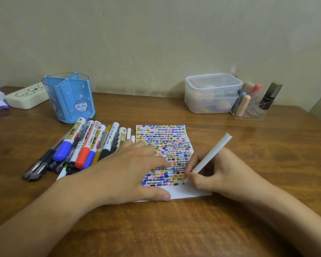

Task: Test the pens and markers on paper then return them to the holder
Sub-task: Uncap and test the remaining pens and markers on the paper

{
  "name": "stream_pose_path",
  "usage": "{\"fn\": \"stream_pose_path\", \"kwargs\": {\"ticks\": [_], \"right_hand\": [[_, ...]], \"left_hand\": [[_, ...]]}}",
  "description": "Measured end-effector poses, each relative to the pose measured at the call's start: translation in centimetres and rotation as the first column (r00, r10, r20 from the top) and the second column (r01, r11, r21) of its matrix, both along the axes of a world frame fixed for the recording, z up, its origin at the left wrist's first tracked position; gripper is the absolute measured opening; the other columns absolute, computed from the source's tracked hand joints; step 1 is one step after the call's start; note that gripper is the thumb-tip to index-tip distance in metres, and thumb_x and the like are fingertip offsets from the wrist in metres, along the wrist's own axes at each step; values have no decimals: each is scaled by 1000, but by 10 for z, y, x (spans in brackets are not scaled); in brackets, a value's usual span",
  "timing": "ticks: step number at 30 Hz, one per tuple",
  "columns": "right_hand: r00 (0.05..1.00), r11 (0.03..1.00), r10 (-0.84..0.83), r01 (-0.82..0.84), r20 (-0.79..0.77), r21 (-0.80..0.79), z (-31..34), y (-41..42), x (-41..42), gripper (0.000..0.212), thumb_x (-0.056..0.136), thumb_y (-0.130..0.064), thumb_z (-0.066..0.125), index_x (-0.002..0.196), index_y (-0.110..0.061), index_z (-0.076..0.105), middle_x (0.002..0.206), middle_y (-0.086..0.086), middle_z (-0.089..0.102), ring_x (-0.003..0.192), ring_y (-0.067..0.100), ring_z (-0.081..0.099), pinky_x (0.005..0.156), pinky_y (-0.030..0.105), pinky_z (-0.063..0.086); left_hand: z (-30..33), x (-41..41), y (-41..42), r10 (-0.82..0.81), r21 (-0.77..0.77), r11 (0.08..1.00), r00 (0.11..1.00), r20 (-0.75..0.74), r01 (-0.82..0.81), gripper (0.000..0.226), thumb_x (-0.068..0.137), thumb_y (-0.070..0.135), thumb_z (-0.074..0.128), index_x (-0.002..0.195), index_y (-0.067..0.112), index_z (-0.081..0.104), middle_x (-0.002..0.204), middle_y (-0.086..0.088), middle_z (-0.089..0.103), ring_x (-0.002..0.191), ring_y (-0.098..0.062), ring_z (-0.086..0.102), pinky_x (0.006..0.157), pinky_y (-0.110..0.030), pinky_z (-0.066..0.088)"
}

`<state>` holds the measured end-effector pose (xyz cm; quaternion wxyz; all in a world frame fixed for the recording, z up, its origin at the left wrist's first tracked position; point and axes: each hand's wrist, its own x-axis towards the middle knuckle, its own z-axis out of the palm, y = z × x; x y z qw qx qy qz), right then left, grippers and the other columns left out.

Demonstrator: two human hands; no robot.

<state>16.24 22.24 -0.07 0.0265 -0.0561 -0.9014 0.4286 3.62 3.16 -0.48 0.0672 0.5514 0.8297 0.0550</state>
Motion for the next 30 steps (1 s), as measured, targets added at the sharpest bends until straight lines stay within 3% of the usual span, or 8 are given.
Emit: {"fn": "stream_pose_path", "kwargs": {"ticks": [4, 21, 26, 30], "right_hand": [[1000, 999, 15, -15, 1, -29, 1, -2, 1, 13, 80, -6, 73, 76, -17, 76, 70, -6, 72, 62, -3, 58, 58, 12, 44], [1000, 999, -2, 2, -1, -36, 1, -3, 1, 14, 80, -4, 72, 76, -17, 76, 71, -6, 73, 62, -2, 59, 58, 10, 44], [1000, 1000, -21, 21, 8, -4, 0, -1, 0, 13, 78, -8, 72, 74, -21, 74, 71, -5, 72, 62, -1, 59, 57, 16, 46], [1000, 1000, 4, -4, 11, -31, 2, -3, 1, 13, 81, -6, 73, 77, -18, 76, 74, -4, 74, 64, -2, 60, 59, 12, 46]], "left_hand": [[2, 1, 0, -4, 10, 1000, 1000, -10, 4, 72, 79, 81, 43, 144, 51, 32, 103, 22, 34, 93, 3, 20, 83, -2, 18], [1, 1, 0, -8, 2, 1000, 1000, -14, 8, 73, 80, 81, 43, 145, 50, 31, 105, 23, 35, 94, 1, 20, 84, -2, 17], [-1, 0, 0, -12, 7, 1000, 999, -38, 13, 73, 79, 82, 41, 144, 49, 33, 97, 23, 32, 96, 2, 23, 85, -17, 21], [0, 1, 0, -13, 0, 1000, 999, -42, 13, 73, 80, 82, 41, 144, 49, 32, 93, 28, 29, 93, 2, 21, 83, -16, 21]]}}
